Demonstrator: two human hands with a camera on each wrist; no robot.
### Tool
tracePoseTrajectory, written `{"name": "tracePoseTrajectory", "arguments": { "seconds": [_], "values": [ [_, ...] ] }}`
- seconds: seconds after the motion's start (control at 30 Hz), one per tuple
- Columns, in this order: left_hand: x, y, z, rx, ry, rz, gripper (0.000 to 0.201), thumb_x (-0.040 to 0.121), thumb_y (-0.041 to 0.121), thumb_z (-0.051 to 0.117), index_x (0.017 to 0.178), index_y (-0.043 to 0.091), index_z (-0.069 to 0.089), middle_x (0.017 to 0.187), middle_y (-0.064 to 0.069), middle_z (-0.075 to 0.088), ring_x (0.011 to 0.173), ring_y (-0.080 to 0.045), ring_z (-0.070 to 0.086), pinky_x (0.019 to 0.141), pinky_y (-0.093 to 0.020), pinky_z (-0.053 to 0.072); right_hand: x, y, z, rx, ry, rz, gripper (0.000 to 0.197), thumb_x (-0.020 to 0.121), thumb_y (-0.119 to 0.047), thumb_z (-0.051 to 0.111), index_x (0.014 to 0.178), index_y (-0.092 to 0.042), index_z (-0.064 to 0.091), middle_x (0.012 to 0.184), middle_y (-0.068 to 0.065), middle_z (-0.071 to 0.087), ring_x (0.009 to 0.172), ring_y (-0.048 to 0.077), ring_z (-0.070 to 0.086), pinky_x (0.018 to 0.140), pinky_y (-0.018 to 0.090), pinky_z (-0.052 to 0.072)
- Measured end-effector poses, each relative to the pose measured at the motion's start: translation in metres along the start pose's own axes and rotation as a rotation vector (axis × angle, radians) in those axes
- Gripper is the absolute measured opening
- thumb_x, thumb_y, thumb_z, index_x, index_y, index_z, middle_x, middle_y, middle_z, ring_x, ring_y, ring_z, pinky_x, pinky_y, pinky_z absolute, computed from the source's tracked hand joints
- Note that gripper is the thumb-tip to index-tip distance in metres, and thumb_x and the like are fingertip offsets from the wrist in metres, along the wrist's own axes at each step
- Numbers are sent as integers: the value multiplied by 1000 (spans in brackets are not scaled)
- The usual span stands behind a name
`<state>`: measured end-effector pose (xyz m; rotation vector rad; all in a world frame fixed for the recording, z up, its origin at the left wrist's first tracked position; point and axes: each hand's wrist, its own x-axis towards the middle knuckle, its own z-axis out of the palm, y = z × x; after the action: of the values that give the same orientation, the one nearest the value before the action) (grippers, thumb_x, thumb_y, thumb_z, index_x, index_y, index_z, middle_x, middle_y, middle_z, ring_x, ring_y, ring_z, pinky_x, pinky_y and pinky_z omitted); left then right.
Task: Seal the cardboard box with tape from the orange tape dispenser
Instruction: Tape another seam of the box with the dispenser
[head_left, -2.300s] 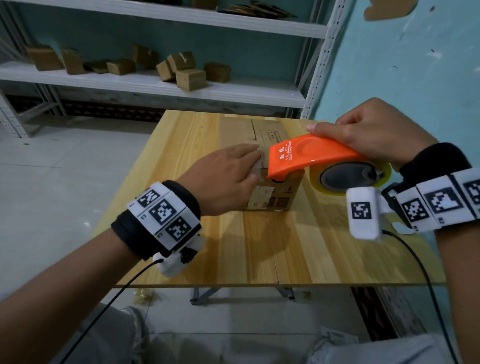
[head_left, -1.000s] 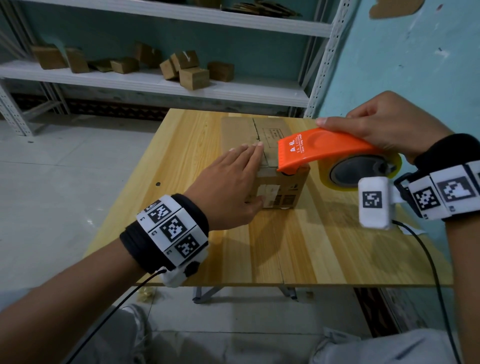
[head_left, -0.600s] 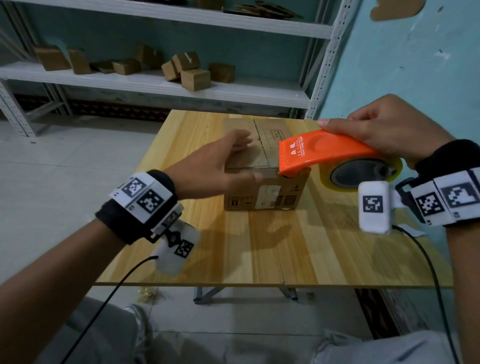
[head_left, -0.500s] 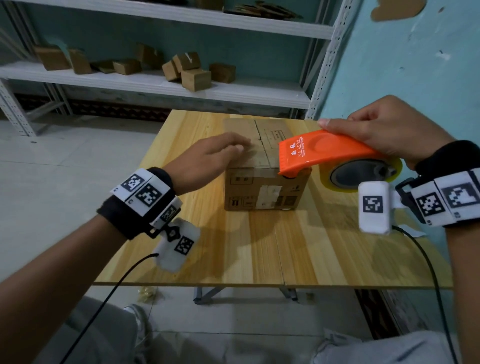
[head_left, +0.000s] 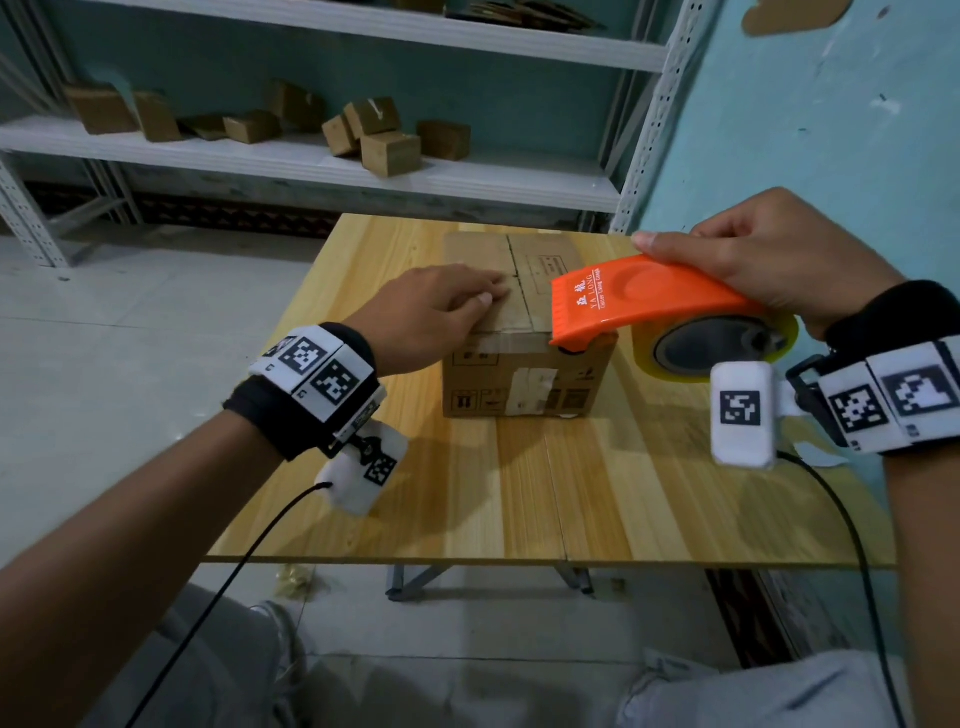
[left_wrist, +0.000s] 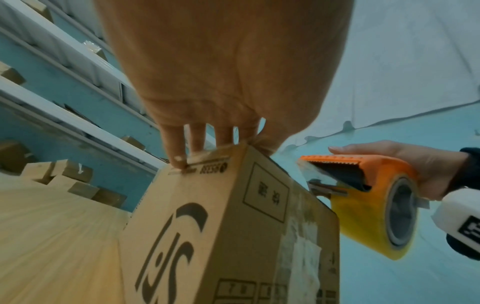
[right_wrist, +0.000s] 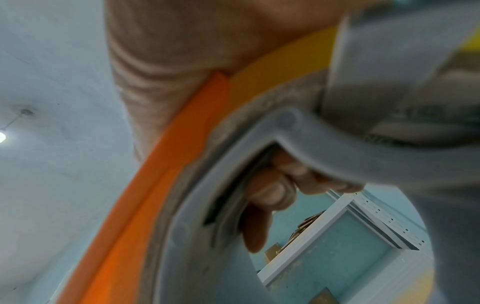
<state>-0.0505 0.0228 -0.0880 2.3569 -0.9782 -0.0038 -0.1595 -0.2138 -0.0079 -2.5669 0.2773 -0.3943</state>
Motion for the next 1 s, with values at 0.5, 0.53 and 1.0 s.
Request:
{"name": "tracePoseTrajectory", "arguments": {
  "seconds": [0.5, 0.53, 1.0],
  "values": [
    [-14, -1, 0, -55, 54, 39, 37, 97, 38, 49, 130, 25, 58, 137, 14, 53, 131, -7, 41, 92, -18, 34, -12, -2, 1, 88, -42, 22, 67, 76, -63, 66, 78, 3, 73, 60, 18, 59, 37, 5, 47, 42, 11, 36],
    [-14, 0, 0, -65, 59, 37, 38, 97, 40, 48, 130, 24, 57, 135, 13, 54, 128, -6, 43, 88, -14, 35, -12, -2, 1, 89, -41, 23, 67, 76, -63, 65, 79, 3, 73, 65, 22, 62, 38, 6, 49, 44, 13, 38],
    [-14, 1, 4, -12, 74, 59, 39, 90, 48, 55, 121, 25, 59, 136, 14, 52, 112, 5, 38, 73, -3, 28, -14, 0, 4, 52, -57, 62, 64, 78, -63, 65, 74, 1, 71, 42, -4, 53, 35, 2, 48, 52, 23, 35]
  ]
}}
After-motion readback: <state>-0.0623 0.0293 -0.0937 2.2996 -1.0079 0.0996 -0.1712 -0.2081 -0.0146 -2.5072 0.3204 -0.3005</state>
